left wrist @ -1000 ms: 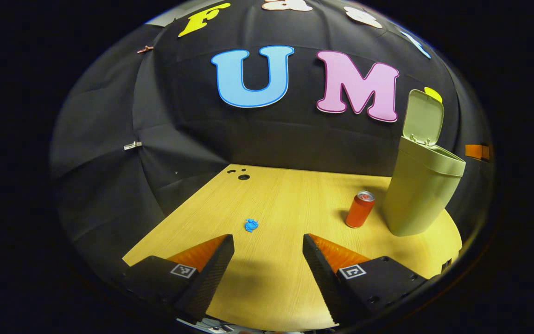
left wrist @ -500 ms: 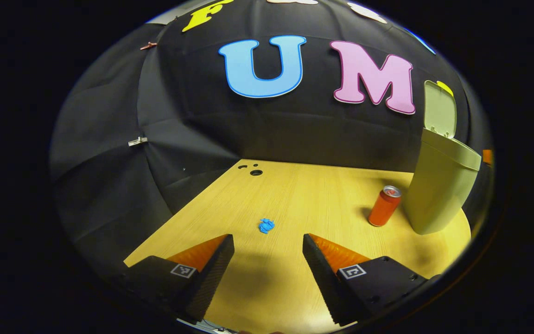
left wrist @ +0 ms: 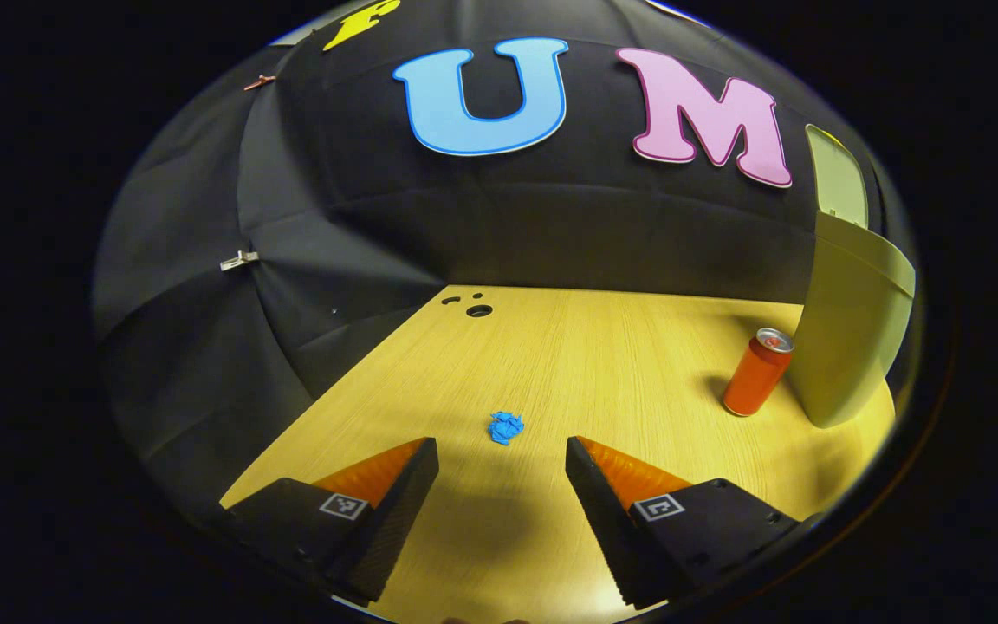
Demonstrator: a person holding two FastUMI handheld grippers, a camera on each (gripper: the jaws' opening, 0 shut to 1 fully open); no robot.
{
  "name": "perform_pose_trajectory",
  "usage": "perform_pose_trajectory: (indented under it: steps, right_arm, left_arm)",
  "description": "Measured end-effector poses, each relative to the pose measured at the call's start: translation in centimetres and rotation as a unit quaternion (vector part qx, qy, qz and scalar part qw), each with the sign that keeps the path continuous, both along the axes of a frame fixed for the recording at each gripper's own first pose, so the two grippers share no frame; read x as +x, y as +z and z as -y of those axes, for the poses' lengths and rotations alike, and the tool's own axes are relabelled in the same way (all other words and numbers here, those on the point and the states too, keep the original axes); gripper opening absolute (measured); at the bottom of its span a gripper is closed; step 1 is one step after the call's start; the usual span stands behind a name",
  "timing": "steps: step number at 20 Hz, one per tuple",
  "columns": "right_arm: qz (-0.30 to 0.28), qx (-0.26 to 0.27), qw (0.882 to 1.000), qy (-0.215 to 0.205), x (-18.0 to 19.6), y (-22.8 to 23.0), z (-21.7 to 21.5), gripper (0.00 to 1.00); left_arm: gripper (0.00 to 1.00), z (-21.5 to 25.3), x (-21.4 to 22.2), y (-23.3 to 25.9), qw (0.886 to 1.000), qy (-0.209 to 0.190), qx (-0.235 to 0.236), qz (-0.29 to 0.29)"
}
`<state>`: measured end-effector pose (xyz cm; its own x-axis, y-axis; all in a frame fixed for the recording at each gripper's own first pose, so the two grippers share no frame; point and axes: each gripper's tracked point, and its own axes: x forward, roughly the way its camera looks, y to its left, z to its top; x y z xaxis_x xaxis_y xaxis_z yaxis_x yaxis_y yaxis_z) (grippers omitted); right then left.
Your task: Press the lid of the desktop garbage bin to open it, pick up the crumpled paper on the desktop and throw it into the bin, then pick up the pop can on the desktop and drop it into the bin, and finally close the garbage bin lid.
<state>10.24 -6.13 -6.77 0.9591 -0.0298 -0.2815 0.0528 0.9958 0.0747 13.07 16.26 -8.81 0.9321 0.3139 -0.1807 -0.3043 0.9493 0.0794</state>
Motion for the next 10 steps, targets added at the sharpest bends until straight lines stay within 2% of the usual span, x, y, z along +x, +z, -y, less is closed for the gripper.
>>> perform_pose_trajectory:
  steps: [10]
  right_arm:
    - [-0.05, -0.005, 0.999, 0.0, -0.8, -2.8, 0.2, 0.98]
  left_arm:
    - [0.98, -1.7, 8.8, -3.6, 0.999, -0.008, -0.01, -0.032]
